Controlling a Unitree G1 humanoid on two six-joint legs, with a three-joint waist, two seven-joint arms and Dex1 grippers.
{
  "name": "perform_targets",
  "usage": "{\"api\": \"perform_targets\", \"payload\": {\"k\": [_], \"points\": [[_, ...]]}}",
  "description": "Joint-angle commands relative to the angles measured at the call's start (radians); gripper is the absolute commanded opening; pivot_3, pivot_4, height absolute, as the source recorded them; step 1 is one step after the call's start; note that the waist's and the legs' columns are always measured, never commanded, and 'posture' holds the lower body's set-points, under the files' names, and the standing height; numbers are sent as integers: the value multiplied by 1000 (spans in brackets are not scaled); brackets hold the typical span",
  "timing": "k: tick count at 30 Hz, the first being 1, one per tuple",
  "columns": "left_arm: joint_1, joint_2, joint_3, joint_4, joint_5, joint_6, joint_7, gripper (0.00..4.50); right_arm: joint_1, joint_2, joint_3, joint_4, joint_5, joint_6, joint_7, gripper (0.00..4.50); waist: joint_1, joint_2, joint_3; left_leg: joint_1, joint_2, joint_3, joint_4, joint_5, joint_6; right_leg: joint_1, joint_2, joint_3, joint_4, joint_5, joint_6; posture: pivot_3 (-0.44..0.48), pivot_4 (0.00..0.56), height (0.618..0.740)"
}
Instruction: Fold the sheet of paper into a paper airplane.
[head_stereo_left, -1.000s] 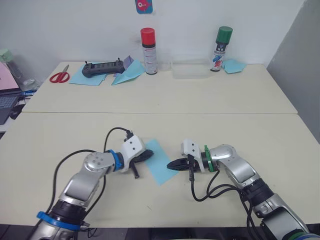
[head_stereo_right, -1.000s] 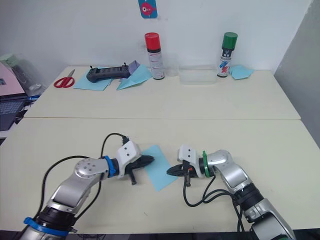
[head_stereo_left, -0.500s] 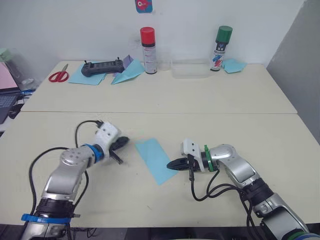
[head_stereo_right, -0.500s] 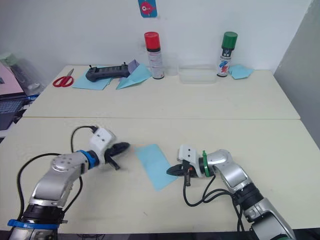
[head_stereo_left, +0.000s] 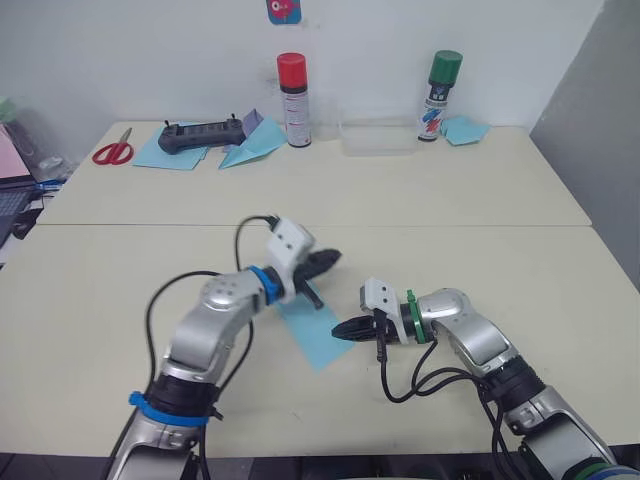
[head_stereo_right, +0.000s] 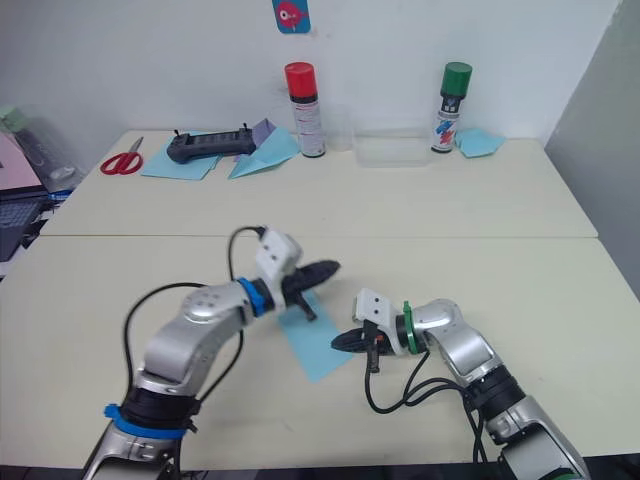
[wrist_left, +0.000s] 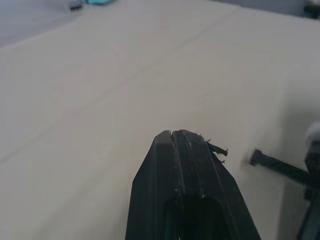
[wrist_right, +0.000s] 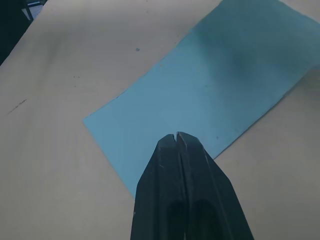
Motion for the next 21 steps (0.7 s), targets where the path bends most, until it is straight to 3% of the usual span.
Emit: {"api": "perform_targets", "payload": {"k": [1,11,21], "points": [[43,17,-41,2,56,-59,-3,0,31,-19,33,44,-54,42,-24,16,0,0,0,0,0,0,0,0,0,0,0,0,0,0,0,0,150,740],[183,82,4,-16,55,-182,-60,0,43,-25,35,30,-54,46,-33,16,2,0,1,-1,0,0,0,0,0,-1,0,0,0,-1,-1,0,150,740],[110,81,7,186,83,-193,-75,0,34,-24,42,35,-54,47,-30,16,2,1,0,1,0,0,0,0,0,1,0,0,0,-2,-3,0,150,740]]}}
